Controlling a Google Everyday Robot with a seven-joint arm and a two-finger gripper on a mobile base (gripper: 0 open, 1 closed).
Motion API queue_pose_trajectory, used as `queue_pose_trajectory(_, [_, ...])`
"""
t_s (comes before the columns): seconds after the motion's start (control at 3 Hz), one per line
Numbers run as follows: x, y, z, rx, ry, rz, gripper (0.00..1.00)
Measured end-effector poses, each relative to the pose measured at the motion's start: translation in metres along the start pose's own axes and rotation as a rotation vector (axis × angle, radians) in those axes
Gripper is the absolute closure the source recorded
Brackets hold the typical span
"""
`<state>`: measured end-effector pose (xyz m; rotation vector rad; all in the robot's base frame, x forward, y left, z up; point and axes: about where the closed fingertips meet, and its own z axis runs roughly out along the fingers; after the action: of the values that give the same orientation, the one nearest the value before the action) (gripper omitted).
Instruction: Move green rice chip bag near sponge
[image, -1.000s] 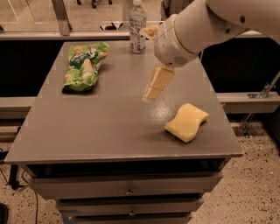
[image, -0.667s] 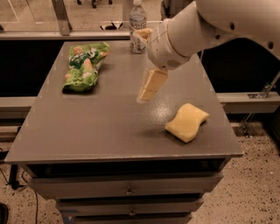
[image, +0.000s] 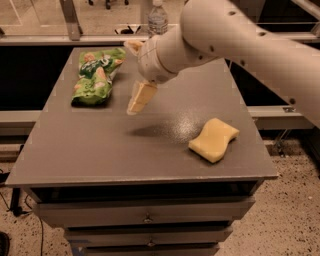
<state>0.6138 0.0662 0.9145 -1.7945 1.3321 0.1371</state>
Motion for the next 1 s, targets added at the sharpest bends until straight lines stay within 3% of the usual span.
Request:
queue_pose_trajectory(0.67, [-0.004,-0.031,0.084,0.039,-0.071,0.062,0.00])
queue_pose_trajectory(1.0, [-0.010,-0.041,0.109,0.046,-0.089,0.095,0.00])
